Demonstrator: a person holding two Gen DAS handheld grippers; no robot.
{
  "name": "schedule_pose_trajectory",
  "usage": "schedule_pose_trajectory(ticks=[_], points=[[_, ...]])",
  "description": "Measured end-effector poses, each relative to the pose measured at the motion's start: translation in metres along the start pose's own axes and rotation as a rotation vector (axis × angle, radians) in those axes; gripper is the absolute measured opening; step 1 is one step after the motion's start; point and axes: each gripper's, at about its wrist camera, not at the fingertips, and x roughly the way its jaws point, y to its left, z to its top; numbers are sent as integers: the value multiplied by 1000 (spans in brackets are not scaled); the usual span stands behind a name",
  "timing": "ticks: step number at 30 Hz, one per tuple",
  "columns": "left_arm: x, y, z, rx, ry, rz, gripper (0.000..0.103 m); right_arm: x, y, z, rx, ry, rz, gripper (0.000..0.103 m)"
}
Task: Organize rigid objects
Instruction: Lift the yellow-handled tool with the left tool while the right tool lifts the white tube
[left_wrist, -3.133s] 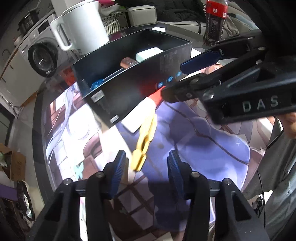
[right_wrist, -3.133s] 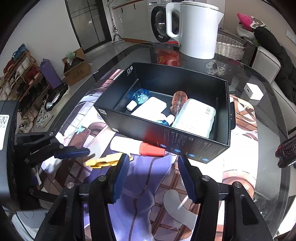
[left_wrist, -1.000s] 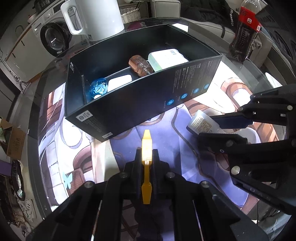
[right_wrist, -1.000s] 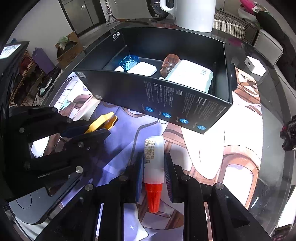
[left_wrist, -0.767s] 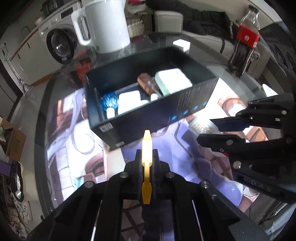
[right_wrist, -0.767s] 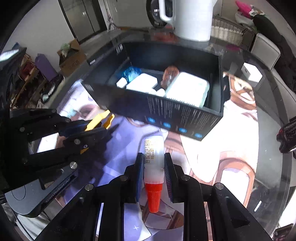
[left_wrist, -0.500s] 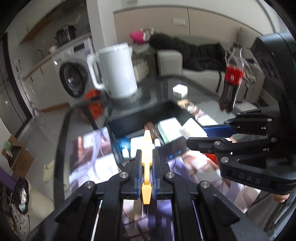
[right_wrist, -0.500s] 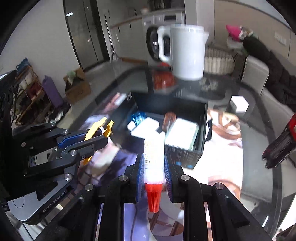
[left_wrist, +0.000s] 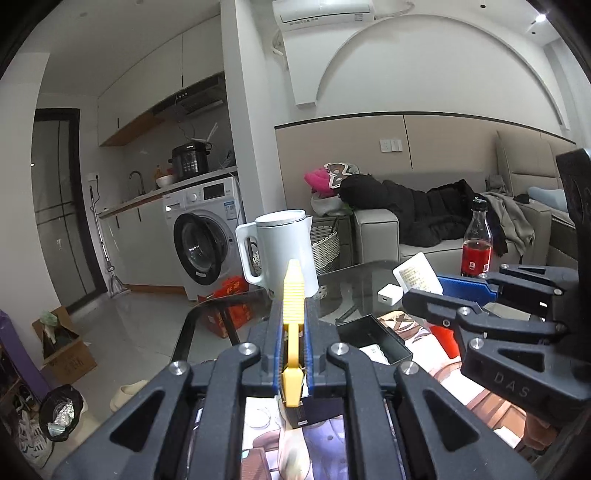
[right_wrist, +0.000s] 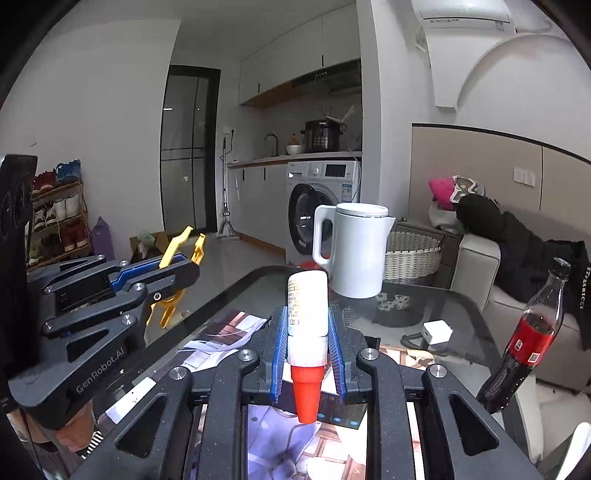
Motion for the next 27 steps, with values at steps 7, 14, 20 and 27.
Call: schedule_pose_trajectory(ticks=[7, 14, 20, 27], points=[[10, 2, -1, -25, 45, -7, 6, -3, -1, 4, 21, 1, 1, 21], [31, 7, 5, -56, 52, 10, 6, 8, -4, 10, 35, 3, 9, 21], [54, 18, 8, -106, 60, 17, 6, 24, -9, 18, 52, 7, 16, 21], [91, 15, 6, -103, 98, 24, 6, 60, -17, 25, 68, 55, 31, 21]])
